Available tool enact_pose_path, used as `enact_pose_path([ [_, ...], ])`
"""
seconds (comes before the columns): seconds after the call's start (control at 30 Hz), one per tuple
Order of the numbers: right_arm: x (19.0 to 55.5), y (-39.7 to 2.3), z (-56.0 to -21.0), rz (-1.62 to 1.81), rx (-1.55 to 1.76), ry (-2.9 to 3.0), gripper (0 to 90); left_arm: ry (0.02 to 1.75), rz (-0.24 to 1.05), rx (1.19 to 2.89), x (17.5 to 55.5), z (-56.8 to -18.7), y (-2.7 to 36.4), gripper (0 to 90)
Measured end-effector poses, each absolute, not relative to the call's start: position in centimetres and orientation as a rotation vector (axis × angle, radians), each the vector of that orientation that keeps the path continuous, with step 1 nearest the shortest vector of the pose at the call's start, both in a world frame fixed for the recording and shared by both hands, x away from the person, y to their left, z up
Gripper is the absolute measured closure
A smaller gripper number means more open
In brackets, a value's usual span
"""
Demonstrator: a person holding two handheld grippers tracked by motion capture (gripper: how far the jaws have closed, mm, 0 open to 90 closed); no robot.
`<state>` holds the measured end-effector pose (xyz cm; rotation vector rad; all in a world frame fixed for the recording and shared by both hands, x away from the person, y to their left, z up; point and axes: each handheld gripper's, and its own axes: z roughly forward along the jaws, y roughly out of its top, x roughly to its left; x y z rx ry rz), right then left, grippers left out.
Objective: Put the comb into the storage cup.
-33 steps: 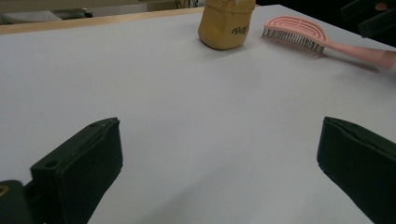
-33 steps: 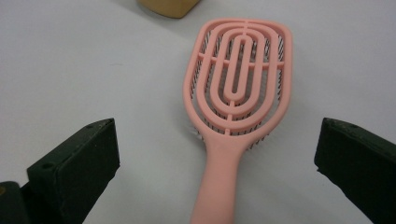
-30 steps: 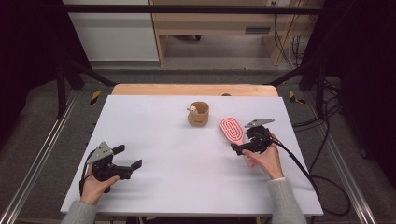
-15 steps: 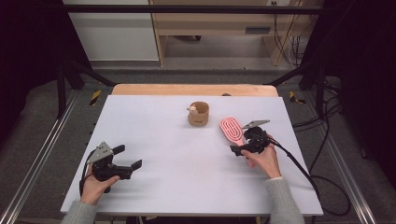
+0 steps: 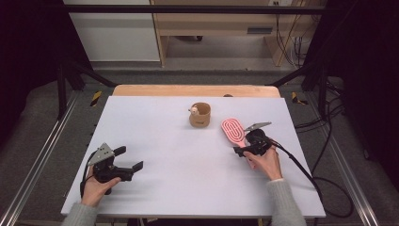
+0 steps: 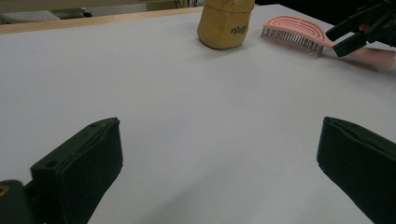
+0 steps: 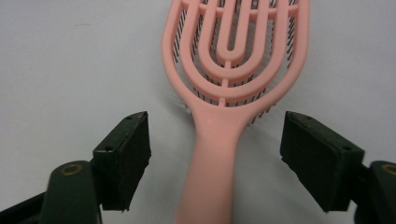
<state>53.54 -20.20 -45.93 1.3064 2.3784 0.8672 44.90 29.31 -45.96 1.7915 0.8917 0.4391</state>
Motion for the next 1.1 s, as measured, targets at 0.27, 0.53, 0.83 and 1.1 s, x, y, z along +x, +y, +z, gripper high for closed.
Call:
enact_pose_path([
  [0.27, 53.57, -20.15, -46.09, 0.843, 1.302, 2.389, 36.6, 0.891, 0.44, 1.792, 44.9, -45.97, 29.29, 0.4],
  [0.53, 53.57, -20.12, -46.12, 0.838, 1.301, 2.396, 47.1, 0.892, 0.441, 1.792, 44.9, -45.98, 29.28, 0.4],
  [0.83, 53.65, -20.11, -46.24, 0.806, 1.307, 2.399, 54.8, 0.892, 0.441, 1.792, 44.9, -45.98, 29.28, 0.4],
  [1.1, 53.67, -20.11, -46.21, 0.805, 1.326, 2.39, 59.8, 0.892, 0.441, 1.792, 44.91, -45.99, 29.27, 0.4],
])
